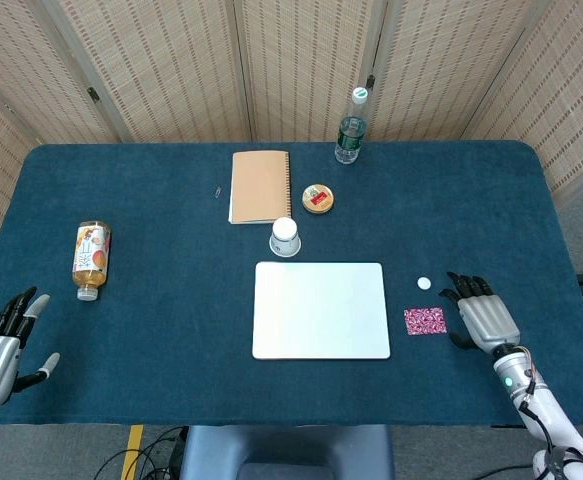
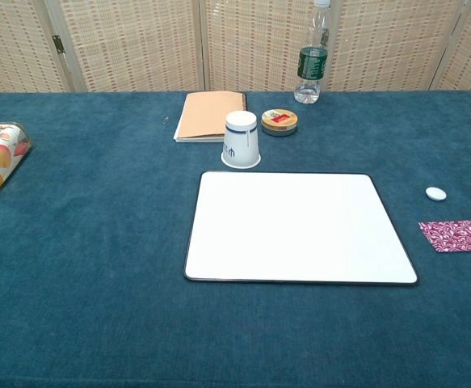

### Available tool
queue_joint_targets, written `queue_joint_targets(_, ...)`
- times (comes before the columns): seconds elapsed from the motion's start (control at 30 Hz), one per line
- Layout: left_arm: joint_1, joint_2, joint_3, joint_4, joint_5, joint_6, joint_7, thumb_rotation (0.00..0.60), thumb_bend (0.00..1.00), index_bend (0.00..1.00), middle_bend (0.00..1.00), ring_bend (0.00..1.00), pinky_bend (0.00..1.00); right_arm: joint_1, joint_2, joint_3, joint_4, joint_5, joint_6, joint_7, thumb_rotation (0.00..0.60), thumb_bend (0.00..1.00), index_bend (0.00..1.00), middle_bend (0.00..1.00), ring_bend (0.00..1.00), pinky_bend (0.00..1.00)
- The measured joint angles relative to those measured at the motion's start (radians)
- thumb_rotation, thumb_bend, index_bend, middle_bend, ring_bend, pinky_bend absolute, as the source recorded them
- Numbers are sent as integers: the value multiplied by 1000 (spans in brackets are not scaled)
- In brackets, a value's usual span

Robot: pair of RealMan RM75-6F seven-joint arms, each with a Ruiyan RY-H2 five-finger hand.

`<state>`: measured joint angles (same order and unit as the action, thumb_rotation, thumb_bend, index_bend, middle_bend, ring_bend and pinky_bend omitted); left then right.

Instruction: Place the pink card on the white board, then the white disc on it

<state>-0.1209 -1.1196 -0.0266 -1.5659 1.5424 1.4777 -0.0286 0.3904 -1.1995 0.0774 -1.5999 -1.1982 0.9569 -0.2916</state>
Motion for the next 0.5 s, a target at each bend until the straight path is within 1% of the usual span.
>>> queue_joint_targets(0.2,-2,-1,2,0,1,-6,6,600,326,0,0,0,194,22,0,-6,-8,30,-23,-25,600,165,238,0,0,0)
queue_joint_targets(0.5,-5,1,2,3,0,-11,-2,600,326,0,0,0,194,51,-11,-17,-14,68,-33,-91,600,164,230,0,0,0)
